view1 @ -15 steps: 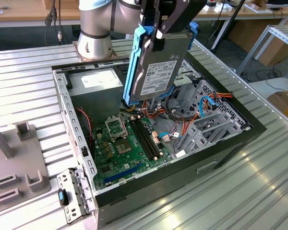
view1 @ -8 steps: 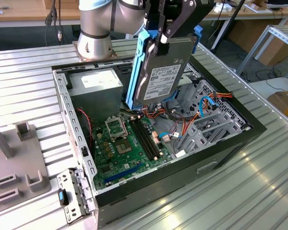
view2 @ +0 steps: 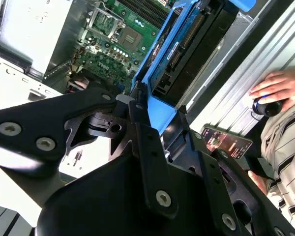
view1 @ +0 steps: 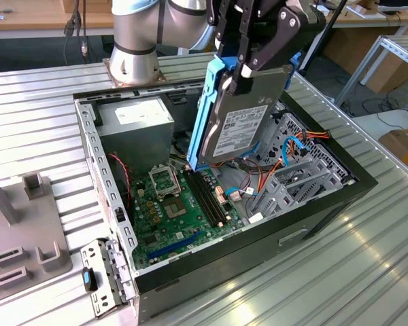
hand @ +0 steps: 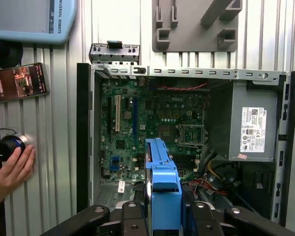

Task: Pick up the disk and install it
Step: 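Pick up the disk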

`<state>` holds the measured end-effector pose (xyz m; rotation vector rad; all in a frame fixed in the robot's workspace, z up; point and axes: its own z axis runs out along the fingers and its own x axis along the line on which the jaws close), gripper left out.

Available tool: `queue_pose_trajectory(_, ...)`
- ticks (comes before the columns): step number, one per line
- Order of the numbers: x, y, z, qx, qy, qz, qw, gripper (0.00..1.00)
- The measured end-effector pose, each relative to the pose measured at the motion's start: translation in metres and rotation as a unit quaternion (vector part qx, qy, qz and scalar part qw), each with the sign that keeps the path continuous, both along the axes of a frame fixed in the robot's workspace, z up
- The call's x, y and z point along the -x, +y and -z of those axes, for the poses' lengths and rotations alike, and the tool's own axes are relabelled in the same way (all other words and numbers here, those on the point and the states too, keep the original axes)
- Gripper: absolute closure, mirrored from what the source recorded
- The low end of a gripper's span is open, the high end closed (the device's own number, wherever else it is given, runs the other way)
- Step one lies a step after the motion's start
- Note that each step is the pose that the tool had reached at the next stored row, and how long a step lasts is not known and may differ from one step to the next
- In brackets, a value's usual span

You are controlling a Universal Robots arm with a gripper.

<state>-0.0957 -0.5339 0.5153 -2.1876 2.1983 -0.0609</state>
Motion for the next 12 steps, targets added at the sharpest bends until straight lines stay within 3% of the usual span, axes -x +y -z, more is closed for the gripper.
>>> queue_pose_trajectory(2,0.0,-0.0115,0.0009,0.0013,0.0,0.0,1.0,0.63)
queue_pose_trajectory(3,0.0,-0.0135,0.0012,0.0015,0.0,0.0,1.0,0.63)
queue_pose_trajectory(7,-0.0005,-0.0139,0.0012,0.0023,0.0,-0.001,1.0,0.63)
queue_pose_trajectory(12,-0.016,-0.0138,0.0015,0.0022,-0.0001,-0.001,1.0,0.63)
